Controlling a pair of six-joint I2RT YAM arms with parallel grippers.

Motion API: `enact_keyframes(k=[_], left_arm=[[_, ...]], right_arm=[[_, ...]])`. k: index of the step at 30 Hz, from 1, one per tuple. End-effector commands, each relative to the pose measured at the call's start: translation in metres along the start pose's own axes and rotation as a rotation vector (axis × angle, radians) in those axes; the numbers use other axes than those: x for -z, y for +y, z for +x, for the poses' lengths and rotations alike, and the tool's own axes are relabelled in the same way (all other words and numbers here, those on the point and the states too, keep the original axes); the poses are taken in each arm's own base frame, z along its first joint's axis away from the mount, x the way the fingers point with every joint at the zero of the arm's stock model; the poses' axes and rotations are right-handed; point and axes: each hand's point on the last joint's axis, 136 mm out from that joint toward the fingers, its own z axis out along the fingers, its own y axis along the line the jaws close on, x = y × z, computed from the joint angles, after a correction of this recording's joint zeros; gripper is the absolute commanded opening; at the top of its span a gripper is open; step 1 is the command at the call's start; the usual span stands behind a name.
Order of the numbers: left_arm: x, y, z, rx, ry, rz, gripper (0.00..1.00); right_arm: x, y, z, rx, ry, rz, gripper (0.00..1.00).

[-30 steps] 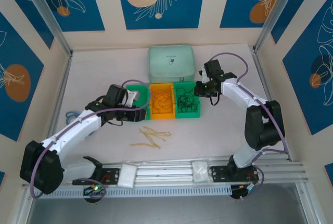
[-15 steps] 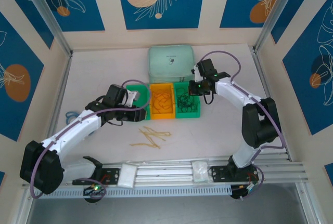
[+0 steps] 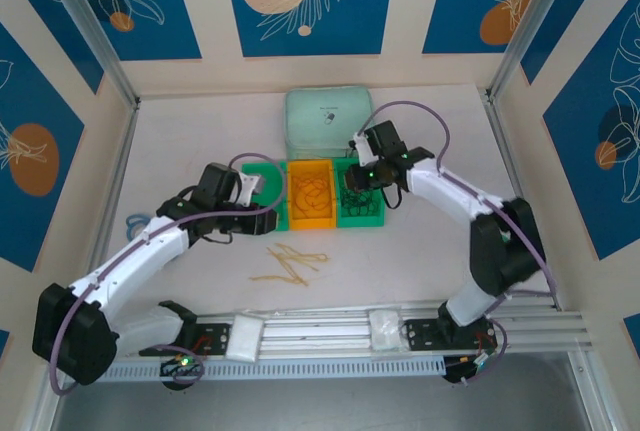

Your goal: Untangle the cables

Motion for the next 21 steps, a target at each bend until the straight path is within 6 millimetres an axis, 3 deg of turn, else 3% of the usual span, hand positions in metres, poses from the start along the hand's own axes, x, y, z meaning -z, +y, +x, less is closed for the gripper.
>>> enact_keyframes(k=[1,4,7,9,14,21], left_arm=[[0.000,0.016,0.017,0.031,0.045,-0.046,0.37],[-0.005,0.022,0.028,0.069,0.076,-0.051,0.36],[-0.008,0.027,0.037,0.090,0.094,-0.060,0.36],[-0.008,0.029,0.039,0.096,0.090,-0.067,0.37],[0.000,0.025,0.029,0.086,0.038,-0.065,0.37],[0.004,0.026,0.028,0.072,0.008,-0.070,0.37]], right_arm=[[0.033,0.042,0.004,0.181,-0.062,-0.107,0.19],[0.041,0.073,0.035,0.288,-0.010,-0.206,0.20],[0.033,0.095,0.073,0.402,0.065,-0.214,0.21],[0.024,0.096,0.090,0.388,0.129,-0.178,0.22],[-0.002,0.082,0.123,0.109,0.319,-0.078,0.22],[-0.019,0.089,0.148,-0.129,0.385,-0.095,0.25]])
